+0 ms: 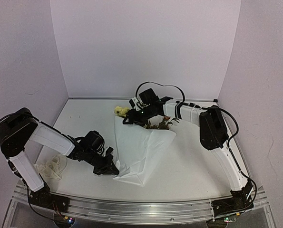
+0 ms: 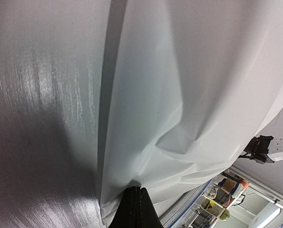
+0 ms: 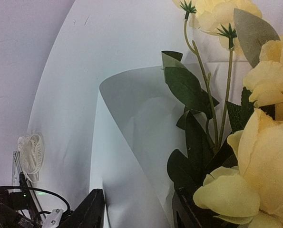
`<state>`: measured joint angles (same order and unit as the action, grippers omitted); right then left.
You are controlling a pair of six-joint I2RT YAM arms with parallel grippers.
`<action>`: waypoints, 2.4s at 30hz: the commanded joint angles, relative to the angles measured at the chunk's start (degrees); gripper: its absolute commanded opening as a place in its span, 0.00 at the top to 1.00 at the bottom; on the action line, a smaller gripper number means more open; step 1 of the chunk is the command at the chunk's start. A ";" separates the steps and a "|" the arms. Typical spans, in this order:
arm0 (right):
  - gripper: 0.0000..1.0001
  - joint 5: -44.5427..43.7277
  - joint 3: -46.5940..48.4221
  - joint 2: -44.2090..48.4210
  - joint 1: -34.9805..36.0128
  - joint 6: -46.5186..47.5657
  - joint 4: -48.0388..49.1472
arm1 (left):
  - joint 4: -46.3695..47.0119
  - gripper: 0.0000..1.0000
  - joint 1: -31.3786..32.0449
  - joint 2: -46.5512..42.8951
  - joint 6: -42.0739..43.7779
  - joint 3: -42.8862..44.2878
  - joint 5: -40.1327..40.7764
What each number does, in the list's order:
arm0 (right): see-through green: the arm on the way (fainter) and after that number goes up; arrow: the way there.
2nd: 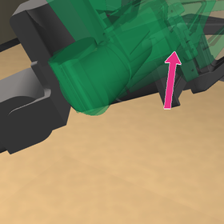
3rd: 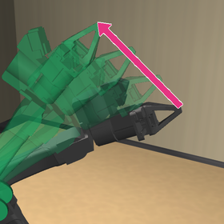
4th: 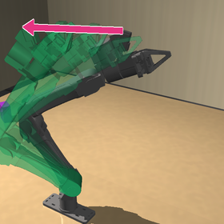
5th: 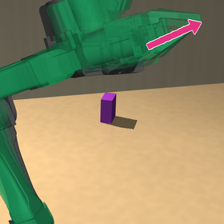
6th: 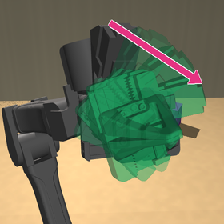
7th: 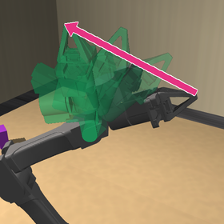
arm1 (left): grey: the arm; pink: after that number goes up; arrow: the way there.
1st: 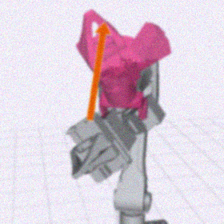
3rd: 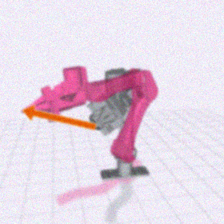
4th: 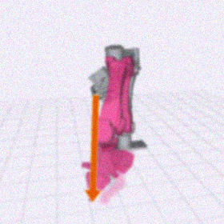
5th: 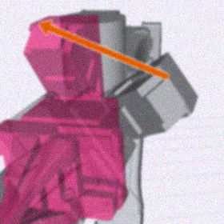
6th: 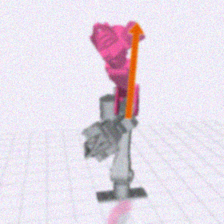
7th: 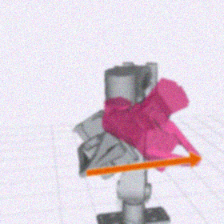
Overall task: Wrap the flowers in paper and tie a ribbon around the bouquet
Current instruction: Adjust the 2/3-folded wrapping paper with the folded bouquet.
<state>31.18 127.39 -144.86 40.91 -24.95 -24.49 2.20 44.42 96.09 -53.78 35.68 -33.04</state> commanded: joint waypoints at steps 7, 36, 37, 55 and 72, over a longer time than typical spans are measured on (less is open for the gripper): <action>0.49 1.86 2.59 4.51 0.07 -1.06 2.00 | -10.38 1.00 0.50 5.44 0.89 -1.79 5.99; 1.00 -9.11 -8.14 15.44 0.05 6.11 -1.94 | -6.72 1.00 0.51 8.38 -1.33 -3.03 3.35; 1.00 -8.47 -8.54 15.56 0.07 6.33 -2.08 | -6.63 1.00 0.48 8.50 -1.34 -3.02 3.39; 1.00 -26.95 -8.82 16.07 -0.48 12.73 -10.48 | -4.20 1.00 0.52 9.02 -3.00 -4.63 2.47; 1.00 -35.35 -11.53 16.36 -0.55 13.01 -13.61 | -2.45 1.00 0.58 8.87 -4.02 -5.76 1.78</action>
<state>-0.55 116.03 -131.50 40.91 -12.05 -38.11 12.60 44.36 100.55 -56.97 34.35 -38.92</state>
